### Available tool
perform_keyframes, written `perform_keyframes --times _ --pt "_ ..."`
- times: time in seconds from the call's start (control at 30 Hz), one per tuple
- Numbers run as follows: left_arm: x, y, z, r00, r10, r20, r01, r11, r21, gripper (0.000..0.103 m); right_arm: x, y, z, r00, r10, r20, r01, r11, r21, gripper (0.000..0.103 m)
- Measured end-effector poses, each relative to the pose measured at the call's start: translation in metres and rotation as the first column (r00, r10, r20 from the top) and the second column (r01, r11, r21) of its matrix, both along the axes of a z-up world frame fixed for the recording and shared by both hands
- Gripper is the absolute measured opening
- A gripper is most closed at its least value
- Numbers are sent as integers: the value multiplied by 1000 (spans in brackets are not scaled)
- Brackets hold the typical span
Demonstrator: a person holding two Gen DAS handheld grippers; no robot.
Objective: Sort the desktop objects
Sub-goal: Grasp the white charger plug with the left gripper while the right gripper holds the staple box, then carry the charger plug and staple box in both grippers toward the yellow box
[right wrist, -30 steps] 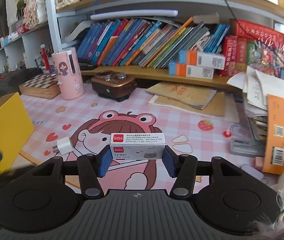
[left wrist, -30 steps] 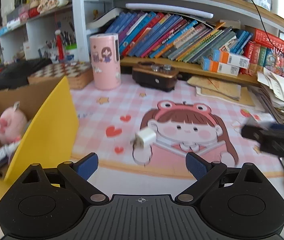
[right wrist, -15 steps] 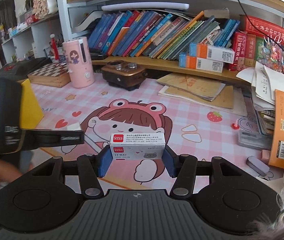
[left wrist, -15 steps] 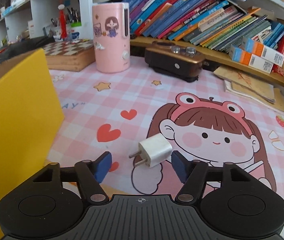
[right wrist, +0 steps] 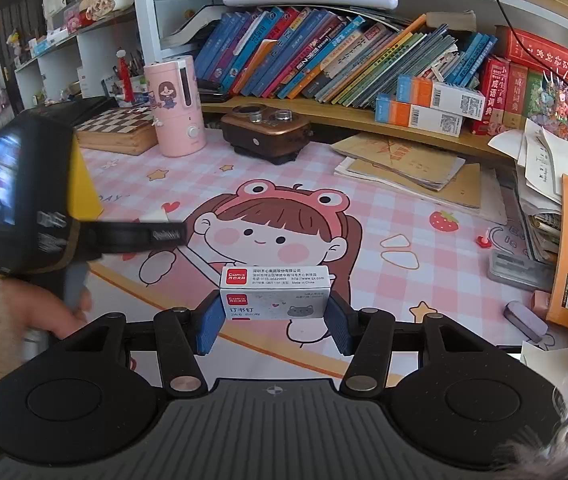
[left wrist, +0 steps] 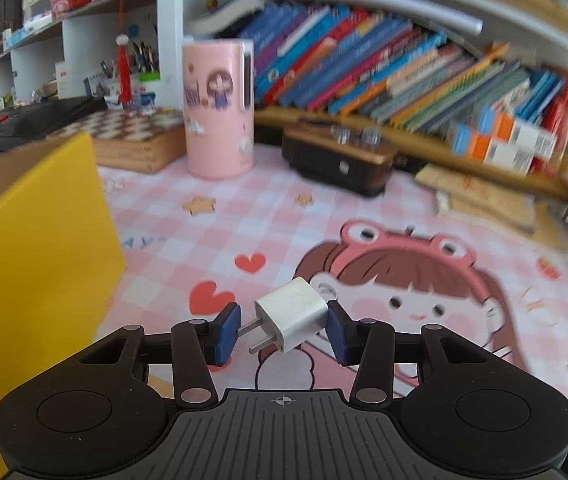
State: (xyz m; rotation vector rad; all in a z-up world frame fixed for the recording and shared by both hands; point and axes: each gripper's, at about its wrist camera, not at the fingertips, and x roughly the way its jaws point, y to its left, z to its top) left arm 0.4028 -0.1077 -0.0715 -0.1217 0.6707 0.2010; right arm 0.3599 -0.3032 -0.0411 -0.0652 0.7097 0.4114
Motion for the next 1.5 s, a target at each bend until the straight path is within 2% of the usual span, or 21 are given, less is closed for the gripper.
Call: perform_keyframes --times 0.2,0.3,0.47,0.67,0.97,1.5 --pt "-48 11 35 997 -12 79 16 999 -50 44 -8 13 6 999 39 4 -39 999 3 51" --pt "-80 12 47 995 -35 95 39 998 -42 44 -16 19 9 998 66 1 -66 998 6 51" --pt "-136 16 58 995 -56 86 54 998 21 44 -36 27 14 994 104 -23 -104 994 18 51" --pt "-187 35 69 997 -11 75 11 1000 -8 44 -68 39 19 991 127 -51 -126 992 29 51" --pt "-239 68 75 995 -26 92 28 999 -17 44 -116 75 28 990 132 -54 -130 991 37 51" --pt "-322 139 75 994 -91 65 95 994 -56 44 -211 149 29 988 120 -98 -115 992 54 51"
